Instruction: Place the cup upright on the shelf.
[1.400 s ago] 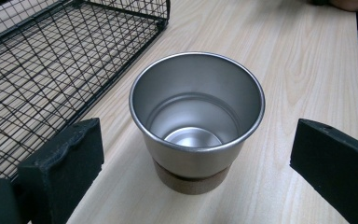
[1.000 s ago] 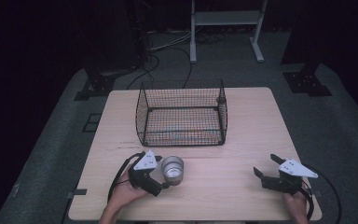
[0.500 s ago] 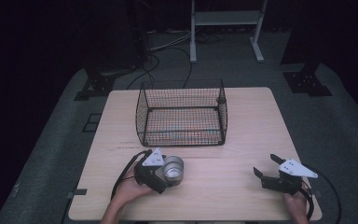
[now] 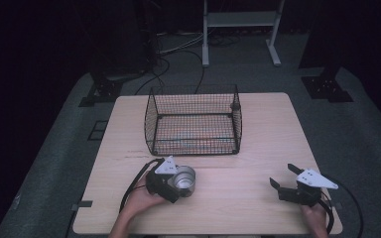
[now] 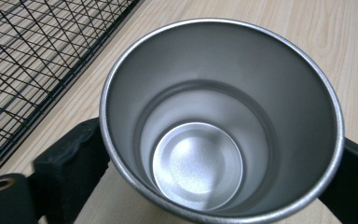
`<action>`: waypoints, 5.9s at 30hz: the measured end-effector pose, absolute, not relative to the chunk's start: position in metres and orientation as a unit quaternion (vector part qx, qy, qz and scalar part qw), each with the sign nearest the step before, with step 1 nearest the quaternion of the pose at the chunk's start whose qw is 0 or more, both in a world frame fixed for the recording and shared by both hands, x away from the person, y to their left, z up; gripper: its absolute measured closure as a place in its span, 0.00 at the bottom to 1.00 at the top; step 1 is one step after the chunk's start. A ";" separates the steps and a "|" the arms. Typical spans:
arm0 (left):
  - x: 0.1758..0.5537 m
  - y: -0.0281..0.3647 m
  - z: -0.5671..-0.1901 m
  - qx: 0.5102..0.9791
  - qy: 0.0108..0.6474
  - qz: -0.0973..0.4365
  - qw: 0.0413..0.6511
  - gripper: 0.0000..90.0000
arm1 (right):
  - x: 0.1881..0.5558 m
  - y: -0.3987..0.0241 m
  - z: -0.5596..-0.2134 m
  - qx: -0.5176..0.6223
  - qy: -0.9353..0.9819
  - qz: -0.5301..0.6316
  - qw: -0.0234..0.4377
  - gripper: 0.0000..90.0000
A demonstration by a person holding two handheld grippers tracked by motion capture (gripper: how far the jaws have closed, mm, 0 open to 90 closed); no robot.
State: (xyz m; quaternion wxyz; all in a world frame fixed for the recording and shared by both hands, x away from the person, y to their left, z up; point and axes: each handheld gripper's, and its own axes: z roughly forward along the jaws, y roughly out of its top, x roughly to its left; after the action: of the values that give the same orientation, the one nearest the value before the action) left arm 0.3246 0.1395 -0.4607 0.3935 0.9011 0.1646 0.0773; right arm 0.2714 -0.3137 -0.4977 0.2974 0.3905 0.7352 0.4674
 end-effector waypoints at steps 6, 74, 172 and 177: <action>0.325 0.138 -0.461 0.901 0.160 0.071 0.397 0.15 | 0.271 -0.314 -0.498 0.390 0.735 0.468 0.298 0.15; 0.357 0.094 -0.366 0.905 0.093 0.060 0.412 0.20 | 0.272 -0.316 -0.498 0.394 0.730 0.475 0.293 0.15; 0.528 0.047 -0.328 0.912 0.183 0.066 0.360 0.20 | 0.272 -0.321 -0.497 0.392 0.724 0.495 0.277 0.15; 0.529 0.044 -0.340 0.912 0.190 0.074 0.356 0.20 | 0.272 -0.320 -0.498 0.390 0.724 0.496 0.277 0.15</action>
State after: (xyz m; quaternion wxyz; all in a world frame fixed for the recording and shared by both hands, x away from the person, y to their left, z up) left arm 0.5295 0.0436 -0.3396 0.3563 0.9118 0.1901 0.0740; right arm 0.2722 -0.3202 -0.4975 0.2769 0.3904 0.7242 0.4964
